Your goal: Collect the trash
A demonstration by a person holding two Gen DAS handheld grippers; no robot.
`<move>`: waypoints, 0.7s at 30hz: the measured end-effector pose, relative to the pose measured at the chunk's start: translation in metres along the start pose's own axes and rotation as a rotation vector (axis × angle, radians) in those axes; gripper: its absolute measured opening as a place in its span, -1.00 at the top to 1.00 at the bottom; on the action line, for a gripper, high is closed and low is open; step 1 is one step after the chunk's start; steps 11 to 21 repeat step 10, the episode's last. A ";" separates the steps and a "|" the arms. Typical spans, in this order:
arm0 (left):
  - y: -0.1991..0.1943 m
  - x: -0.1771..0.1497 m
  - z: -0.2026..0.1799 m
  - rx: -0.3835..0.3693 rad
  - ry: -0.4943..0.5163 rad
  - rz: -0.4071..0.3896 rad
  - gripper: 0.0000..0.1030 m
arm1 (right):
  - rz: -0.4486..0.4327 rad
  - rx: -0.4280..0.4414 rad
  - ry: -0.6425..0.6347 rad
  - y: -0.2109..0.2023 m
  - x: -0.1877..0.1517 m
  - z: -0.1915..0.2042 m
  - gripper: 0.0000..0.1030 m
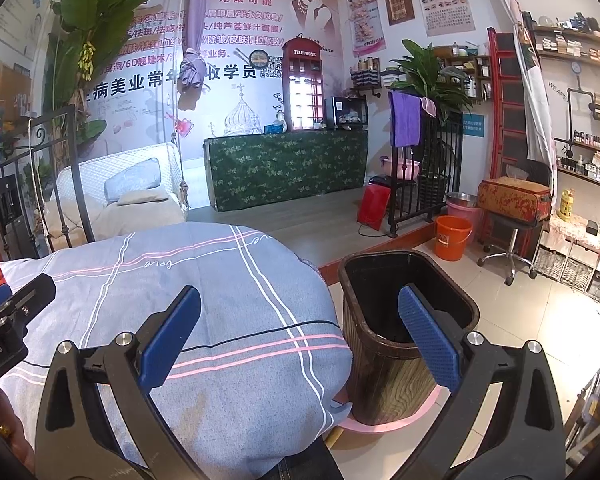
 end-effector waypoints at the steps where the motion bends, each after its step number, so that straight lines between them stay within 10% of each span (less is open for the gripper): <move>1: 0.001 -0.001 0.000 -0.001 0.001 0.003 -0.89 | -0.002 0.000 0.002 -0.001 0.000 0.000 -0.89; 21: 0.002 0.000 -0.005 -0.001 0.005 0.016 -0.89 | 0.003 -0.002 0.008 0.000 0.001 0.001 -0.89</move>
Point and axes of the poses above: each gripper's, at about its wrist camera, not at the fingertips, and y roughly the way its jaws point, z to its left, x to its top, the point moved 7 cm from there along y, roughly the way its jaws point, and after that the axes turned 10 degrees about y, right-handed, at the moved point
